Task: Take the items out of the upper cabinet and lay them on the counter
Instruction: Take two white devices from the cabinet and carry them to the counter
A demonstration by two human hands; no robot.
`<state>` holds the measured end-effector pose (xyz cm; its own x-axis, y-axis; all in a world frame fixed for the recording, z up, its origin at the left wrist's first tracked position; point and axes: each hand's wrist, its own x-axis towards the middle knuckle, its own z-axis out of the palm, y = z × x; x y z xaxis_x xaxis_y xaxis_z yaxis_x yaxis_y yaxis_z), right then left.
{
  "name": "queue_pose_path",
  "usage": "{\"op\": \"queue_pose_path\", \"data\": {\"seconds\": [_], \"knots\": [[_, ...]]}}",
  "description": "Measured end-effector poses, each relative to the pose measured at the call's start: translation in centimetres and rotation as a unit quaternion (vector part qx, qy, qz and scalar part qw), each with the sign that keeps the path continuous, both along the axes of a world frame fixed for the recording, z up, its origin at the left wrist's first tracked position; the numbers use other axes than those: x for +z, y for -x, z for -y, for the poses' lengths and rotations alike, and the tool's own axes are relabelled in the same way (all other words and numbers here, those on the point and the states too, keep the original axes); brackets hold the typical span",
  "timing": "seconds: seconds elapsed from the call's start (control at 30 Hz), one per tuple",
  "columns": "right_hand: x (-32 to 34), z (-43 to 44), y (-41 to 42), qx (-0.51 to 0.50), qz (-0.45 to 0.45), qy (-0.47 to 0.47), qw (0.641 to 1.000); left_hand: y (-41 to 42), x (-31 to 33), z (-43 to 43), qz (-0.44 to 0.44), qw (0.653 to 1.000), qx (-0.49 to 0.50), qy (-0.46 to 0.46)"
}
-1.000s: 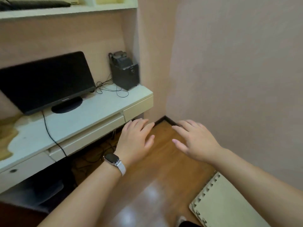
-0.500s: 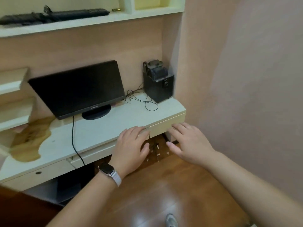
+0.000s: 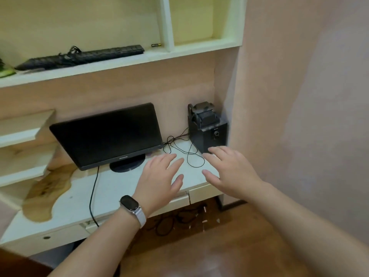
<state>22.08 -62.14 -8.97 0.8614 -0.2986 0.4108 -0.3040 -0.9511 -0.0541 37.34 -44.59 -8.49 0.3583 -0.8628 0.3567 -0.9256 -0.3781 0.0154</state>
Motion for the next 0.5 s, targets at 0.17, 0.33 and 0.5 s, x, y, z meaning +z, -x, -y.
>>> {"op": "queue_pose_path", "data": {"seconds": [0.17,0.33,0.5], "knots": [[1.9,3.1,-2.3,0.009,0.013,0.020,1.000,-2.6,1.3,3.1,0.016,0.999,-0.007,0.027],[4.1,6.8,-5.5,0.008,0.044,0.048,0.998,-6.1,3.2,7.3,0.036,0.995,-0.034,0.082],[7.3,10.5,-9.0,-0.005,0.078,0.083,0.994,-10.4,5.7,12.2,0.068,0.986,-0.075,0.129]]}}
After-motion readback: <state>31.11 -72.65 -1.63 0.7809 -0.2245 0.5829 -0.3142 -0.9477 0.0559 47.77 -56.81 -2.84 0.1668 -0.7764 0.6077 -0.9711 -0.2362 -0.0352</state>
